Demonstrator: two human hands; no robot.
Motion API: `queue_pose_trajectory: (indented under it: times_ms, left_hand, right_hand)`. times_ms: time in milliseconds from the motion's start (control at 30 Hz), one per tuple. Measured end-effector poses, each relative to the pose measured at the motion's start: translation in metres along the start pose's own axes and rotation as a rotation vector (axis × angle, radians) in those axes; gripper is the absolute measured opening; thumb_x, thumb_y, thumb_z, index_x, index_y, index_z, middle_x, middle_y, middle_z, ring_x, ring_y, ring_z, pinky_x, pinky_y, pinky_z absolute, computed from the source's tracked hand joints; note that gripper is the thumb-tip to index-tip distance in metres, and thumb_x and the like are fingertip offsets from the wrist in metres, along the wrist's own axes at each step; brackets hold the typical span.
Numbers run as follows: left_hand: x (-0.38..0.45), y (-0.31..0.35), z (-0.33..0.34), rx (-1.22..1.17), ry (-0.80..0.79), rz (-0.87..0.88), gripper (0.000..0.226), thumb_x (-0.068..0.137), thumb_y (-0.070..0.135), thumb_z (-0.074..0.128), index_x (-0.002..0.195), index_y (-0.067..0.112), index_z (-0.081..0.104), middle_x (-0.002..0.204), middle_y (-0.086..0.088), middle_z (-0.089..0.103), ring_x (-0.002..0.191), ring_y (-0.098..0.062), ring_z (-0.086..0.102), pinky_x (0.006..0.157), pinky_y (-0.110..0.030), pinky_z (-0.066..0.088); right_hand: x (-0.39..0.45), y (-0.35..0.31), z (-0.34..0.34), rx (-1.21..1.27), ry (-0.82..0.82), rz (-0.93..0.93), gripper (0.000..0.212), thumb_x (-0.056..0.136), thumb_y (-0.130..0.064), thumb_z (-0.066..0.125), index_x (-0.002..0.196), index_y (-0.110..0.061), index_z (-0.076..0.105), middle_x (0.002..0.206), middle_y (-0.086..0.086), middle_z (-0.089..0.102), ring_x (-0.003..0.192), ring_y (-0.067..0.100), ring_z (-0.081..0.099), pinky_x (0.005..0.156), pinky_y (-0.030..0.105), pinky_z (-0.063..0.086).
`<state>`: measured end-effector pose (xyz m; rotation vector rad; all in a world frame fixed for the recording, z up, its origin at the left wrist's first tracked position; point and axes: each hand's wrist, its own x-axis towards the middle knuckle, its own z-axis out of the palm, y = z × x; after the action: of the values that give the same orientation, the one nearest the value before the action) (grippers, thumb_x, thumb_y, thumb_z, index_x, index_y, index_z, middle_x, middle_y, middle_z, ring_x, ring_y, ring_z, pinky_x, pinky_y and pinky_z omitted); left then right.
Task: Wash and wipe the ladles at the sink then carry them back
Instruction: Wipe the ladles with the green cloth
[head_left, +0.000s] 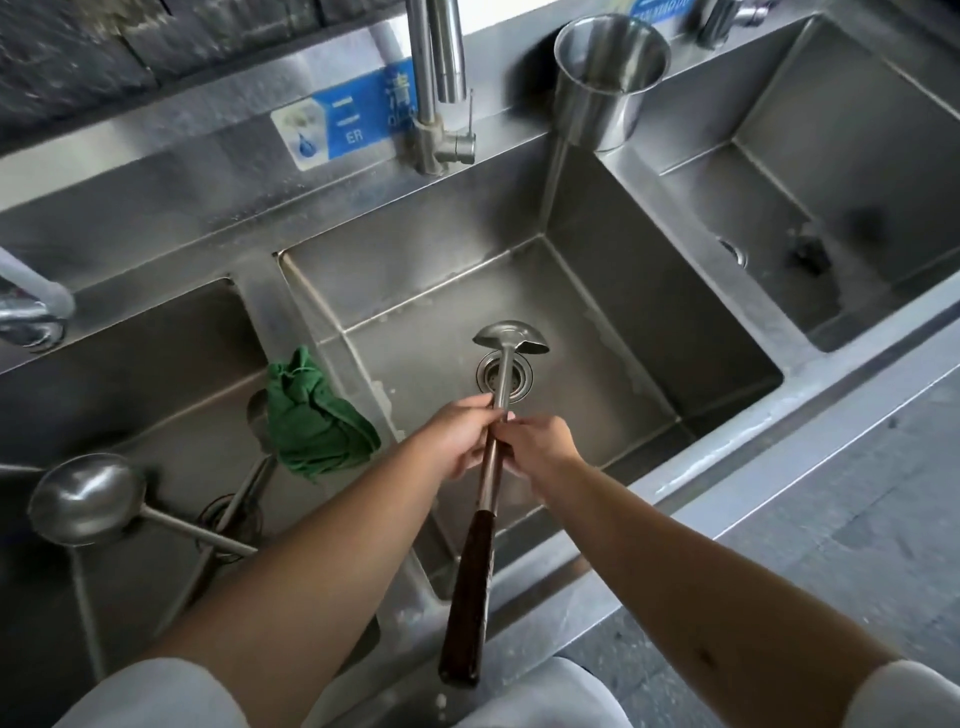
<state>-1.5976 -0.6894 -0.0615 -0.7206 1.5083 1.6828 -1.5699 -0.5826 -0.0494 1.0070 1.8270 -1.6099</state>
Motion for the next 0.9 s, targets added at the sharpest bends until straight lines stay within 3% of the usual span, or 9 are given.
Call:
queue_pose_trajectory:
  times_ms: [167,300,467,533,667,800,900]
  left_hand:
    - [0.008,-0.012,-0.003,0.143,0.04,-0.089,0.025,0.086,0.016,0.063,0.108,0.023,0.072,0.092,-0.002,0.069,0.079,-0.014,0.058,0.061,-0.022,0.043]
    - [0.01,-0.019,-0.006,0.159,0.101,-0.111,0.023,0.09,0.012,0.057,0.089,0.029,0.073,0.089,0.001,0.07,0.084,-0.017,0.06,0.071,-0.028,0.043]
    - [0.007,-0.03,-0.006,0.152,0.077,-0.111,0.032,0.09,0.004,0.057,0.113,0.023,0.07,0.101,-0.006,0.073,0.094,-0.025,0.068,0.086,-0.037,0.052]
    - [0.002,-0.031,-0.003,0.142,0.051,-0.084,0.024,0.092,0.005,0.055,0.102,0.019,0.071,0.097,-0.008,0.071,0.087,-0.026,0.067,0.083,-0.035,0.054]
    - [-0.002,-0.033,-0.005,0.202,0.058,-0.039,0.025,0.096,0.012,0.05,0.107,0.014,0.071,0.087,-0.008,0.069,0.076,-0.02,0.063,0.069,-0.03,0.049]
    - [-0.016,-0.032,-0.014,0.306,0.08,0.002,0.026,0.094,0.024,0.052,0.11,0.018,0.071,0.102,-0.01,0.071,0.096,-0.024,0.066,0.085,-0.037,0.052]
    - [-0.032,-0.028,-0.021,0.353,0.077,0.032,0.029,0.096,0.024,0.048,0.112,0.013,0.07,0.104,-0.008,0.068,0.087,-0.017,0.06,0.072,-0.03,0.047]
  right_hand:
    - [0.008,0.017,0.004,-0.056,0.035,0.068,0.013,0.078,-0.011,0.073,0.066,-0.008,0.072,0.068,0.015,0.071,0.058,0.022,0.065,0.061,0.035,0.057]
    - [0.019,0.026,0.008,-0.142,0.041,0.121,0.014,0.077,-0.022,0.075,0.072,-0.009,0.076,0.074,0.015,0.075,0.057,0.022,0.065,0.062,0.034,0.056]
    - [0.036,0.042,0.013,-0.171,0.069,0.182,0.018,0.069,-0.024,0.078,0.075,-0.007,0.075,0.076,0.013,0.075,0.075,0.03,0.074,0.075,0.045,0.062]
    - [0.036,0.041,0.015,-0.185,0.065,0.179,0.018,0.078,-0.021,0.072,0.088,-0.006,0.074,0.083,0.01,0.074,0.078,0.028,0.072,0.077,0.041,0.061]
    - [0.028,0.032,0.022,-0.314,0.06,0.136,0.015,0.089,-0.016,0.061,0.093,-0.009,0.074,0.073,0.005,0.068,0.065,0.022,0.064,0.053,0.027,0.048]
    - [0.022,0.033,0.032,-0.38,0.05,0.078,0.022,0.091,-0.011,0.053,0.1,-0.01,0.074,0.075,0.004,0.064,0.062,0.02,0.055,0.052,0.026,0.041]
    - [0.013,0.033,0.037,-0.432,0.048,0.027,0.022,0.092,-0.014,0.055,0.106,-0.009,0.07,0.086,0.006,0.066,0.072,0.02,0.059,0.059,0.024,0.042]
